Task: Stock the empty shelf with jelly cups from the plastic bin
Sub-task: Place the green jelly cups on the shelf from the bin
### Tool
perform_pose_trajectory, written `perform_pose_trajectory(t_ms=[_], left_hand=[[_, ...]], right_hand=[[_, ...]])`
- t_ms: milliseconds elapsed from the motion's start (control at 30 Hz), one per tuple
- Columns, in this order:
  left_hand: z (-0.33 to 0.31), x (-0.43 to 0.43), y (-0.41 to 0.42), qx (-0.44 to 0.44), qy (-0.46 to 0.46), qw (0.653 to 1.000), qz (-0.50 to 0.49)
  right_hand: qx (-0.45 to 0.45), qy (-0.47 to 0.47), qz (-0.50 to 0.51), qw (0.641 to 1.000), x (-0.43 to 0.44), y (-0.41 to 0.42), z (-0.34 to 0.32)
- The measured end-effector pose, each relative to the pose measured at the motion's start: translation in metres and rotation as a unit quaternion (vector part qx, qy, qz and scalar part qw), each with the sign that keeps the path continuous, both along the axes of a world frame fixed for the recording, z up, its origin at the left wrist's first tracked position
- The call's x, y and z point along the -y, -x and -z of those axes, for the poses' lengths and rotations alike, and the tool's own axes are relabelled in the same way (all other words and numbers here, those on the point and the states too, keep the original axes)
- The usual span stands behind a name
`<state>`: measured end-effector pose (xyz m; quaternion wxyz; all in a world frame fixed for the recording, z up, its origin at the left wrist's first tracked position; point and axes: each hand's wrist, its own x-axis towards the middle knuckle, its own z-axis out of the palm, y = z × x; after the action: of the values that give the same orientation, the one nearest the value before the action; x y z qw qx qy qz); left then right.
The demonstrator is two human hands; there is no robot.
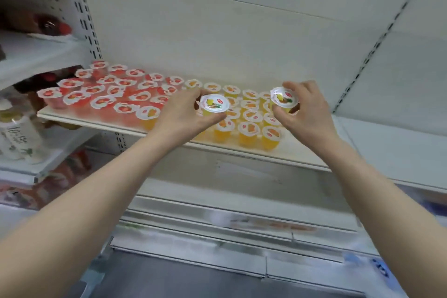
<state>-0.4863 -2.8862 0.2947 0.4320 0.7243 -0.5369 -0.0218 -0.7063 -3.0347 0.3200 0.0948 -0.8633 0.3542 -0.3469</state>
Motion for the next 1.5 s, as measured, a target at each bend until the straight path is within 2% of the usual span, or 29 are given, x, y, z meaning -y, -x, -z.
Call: perform_pose_trajectory(t_ms=[233,533,800,1000,1100,1367,1500], left_hand=[[-0.003,0.06,0.055,-0.011,-0.001,1.0,-0.004],[0.009,0.075,0.072,0.007,-0.018,1.0,-0.014],[0.012,0.077,0.082,0.064,-0.023,0.998,-0.016],[0.007,0.09,0.106,0.099,-0.039,0.994,0.021],[0.005,0.099,0.122,0.115,-0.044,0.991,0.048],[0.029,0.13,0.155,0.281,-0.069,0.956,0.054],[0.043,0.14,0.158,0.306,-0.07,0.949,0.043]], right_hand=[[-0.053,-0.084,0.034,0.994,0.066,0.059,0.021],[-0.121,-0.147,0.012,0.982,0.093,0.051,0.07],[-0.106,-0.129,0.006,0.986,0.103,0.045,0.075],[-0.178,-0.095,-0.026,0.979,0.109,0.057,0.065],[-0.177,-0.057,-0.034,0.982,0.114,0.068,0.055],[-0.143,-0.01,-0.016,0.99,0.132,0.091,0.048],[-0.133,-0.001,-0.022,0.991,0.136,0.095,0.051]])
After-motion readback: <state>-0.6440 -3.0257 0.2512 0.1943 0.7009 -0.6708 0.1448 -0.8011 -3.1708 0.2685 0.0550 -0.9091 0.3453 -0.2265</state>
